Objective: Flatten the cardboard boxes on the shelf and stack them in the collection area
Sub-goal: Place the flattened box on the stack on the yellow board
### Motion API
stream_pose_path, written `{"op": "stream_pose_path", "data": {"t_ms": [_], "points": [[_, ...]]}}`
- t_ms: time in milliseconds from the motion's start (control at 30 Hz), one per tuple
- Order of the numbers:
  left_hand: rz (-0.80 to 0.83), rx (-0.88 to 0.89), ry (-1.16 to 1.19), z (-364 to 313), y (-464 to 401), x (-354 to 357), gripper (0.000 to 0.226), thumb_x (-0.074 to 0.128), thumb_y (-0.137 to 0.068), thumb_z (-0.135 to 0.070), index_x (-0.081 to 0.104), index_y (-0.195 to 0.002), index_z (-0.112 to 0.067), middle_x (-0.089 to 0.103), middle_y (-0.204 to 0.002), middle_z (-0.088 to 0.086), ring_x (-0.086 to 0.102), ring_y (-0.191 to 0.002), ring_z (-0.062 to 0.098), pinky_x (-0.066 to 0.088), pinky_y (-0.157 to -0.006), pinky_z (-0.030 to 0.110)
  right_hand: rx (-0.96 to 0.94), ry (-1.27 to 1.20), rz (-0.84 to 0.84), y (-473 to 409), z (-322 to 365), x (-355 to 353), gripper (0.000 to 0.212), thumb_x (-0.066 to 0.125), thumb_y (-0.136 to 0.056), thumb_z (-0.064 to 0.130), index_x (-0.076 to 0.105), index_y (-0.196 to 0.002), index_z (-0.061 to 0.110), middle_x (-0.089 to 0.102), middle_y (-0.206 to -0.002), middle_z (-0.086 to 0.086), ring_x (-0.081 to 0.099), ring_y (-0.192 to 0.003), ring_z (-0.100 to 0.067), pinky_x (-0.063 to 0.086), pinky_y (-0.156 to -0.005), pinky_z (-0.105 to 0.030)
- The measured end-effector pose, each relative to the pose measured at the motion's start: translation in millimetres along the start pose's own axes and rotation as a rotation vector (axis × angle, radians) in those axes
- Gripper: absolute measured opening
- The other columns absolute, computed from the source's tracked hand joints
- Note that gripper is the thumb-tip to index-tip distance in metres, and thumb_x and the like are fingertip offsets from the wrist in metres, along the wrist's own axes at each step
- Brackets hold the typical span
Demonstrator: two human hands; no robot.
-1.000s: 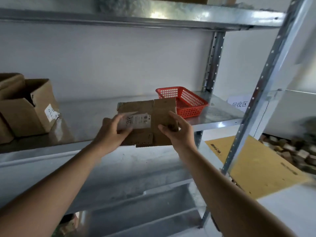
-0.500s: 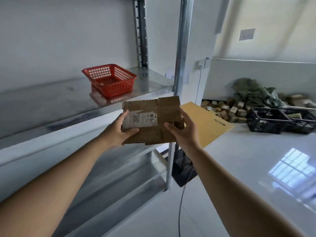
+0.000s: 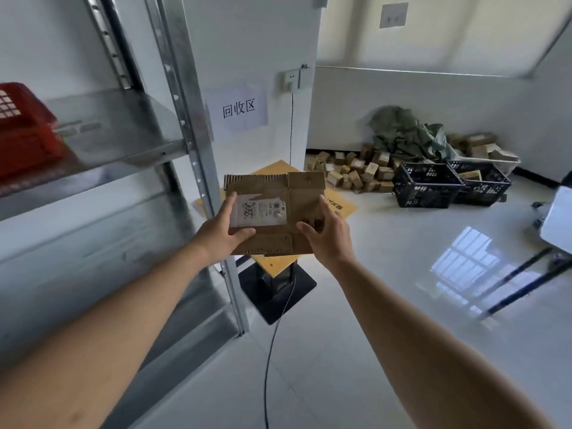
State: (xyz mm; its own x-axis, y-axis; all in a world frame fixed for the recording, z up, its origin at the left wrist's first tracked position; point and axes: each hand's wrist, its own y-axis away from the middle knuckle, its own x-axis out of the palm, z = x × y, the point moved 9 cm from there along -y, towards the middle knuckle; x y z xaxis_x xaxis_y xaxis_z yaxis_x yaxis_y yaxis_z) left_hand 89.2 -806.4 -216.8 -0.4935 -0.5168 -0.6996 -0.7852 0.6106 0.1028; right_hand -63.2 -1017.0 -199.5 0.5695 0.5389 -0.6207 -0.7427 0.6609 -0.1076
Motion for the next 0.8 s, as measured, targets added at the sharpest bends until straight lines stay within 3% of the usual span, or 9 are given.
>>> {"op": "stream_pose_path", "data": {"t_ms": [167, 400, 600, 800], "points": [[0.032, -0.045, -0.036, -13.9, -77.8, 42.4, 0.099, 0.068, -0.095, -0.051, -0.005, -0.163, -0.042, 0.041, -0.161, 0.004, 0.048, -0.138, 0.031, 0.044, -0.109, 0.045, 0.043, 0.048, 0.088, -68.7, -43.8, -1.2, 0.089, 0.075, -0.093, 0.039, 0.022, -0.164, 0.028, 0.048, -0.144, -0.007, 0.052, -0.128, -0.025, 0.045, -0.100, -0.035], [0.053, -0.132, -0.052, -2.4, -214.0, 88.0, 0.096, 0.064, -0.098, -0.049, -0.004, -0.164, -0.037, 0.040, -0.156, 0.014, 0.045, -0.139, 0.036, 0.041, -0.113, 0.049, 0.100, 0.143, 0.134, -196.8, -92.0, 27.1, 0.093, 0.072, -0.095, 0.041, 0.013, -0.166, 0.027, 0.041, -0.152, -0.008, 0.045, -0.138, -0.026, 0.045, -0.107, -0.042], [0.050, -0.242, -0.062, 17.5, -323.9, 108.8, 0.094, 0.061, -0.100, -0.049, -0.005, -0.165, -0.037, 0.041, -0.150, 0.015, 0.051, -0.129, 0.036, 0.044, -0.101, 0.043, 0.110, 0.244, 0.221, -315.8, -120.7, 70.6, 0.094, 0.071, -0.095, 0.043, 0.010, -0.165, 0.030, 0.042, -0.148, -0.005, 0.051, -0.130, -0.025, 0.050, -0.093, -0.039], [0.045, -0.354, -0.061, 30.1, -399.1, 108.3, 0.095, 0.062, -0.101, -0.046, -0.006, -0.165, -0.033, 0.045, -0.148, 0.015, 0.058, -0.117, 0.035, 0.052, -0.096, 0.046, 0.084, 0.261, 0.335, -411.6, -134.7, 111.0, 0.094, 0.070, -0.096, 0.041, 0.006, -0.165, 0.032, 0.040, -0.150, -0.003, 0.052, -0.129, -0.024, 0.048, -0.086, -0.034]]}}
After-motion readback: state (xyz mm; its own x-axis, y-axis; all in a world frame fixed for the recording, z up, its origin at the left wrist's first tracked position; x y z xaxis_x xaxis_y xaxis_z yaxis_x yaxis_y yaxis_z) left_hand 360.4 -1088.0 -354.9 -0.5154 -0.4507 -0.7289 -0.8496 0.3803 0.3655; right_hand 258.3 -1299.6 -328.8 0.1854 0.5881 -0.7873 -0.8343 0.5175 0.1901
